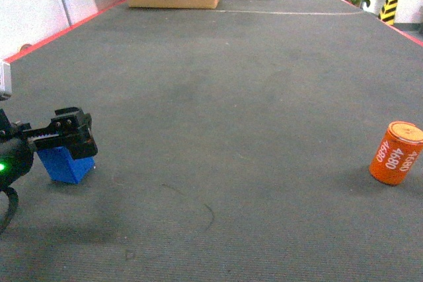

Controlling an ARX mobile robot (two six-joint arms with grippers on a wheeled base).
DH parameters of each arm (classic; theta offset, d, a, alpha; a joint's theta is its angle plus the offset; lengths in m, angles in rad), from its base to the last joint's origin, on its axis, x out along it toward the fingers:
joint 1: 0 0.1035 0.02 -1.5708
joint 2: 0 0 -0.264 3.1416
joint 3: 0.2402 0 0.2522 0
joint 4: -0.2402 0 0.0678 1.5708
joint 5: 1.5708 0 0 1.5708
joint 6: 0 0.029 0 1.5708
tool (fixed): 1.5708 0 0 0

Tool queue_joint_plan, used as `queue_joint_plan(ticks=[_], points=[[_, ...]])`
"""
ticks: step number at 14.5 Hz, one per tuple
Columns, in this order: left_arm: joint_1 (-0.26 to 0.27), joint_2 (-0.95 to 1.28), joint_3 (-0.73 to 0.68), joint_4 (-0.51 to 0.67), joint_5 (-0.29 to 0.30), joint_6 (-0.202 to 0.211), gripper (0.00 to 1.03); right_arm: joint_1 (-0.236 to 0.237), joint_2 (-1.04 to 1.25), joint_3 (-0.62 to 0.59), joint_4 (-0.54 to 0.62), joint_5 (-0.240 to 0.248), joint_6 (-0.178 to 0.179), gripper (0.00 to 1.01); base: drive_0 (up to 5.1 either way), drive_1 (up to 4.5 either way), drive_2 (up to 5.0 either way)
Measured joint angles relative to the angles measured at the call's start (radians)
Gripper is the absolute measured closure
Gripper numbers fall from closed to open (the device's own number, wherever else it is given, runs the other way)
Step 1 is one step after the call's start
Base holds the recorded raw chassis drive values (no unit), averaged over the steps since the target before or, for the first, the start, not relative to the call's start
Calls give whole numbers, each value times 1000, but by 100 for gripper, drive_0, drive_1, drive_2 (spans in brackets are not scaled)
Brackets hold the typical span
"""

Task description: Sort blue parts and orange caps into right shelf containers

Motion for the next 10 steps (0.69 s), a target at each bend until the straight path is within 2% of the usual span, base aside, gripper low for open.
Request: queue_joint_plan(ticks=[10], points=[[15,44,32,0,6,-22,5,0,0,0,0,0,0,3,0,0,0]])
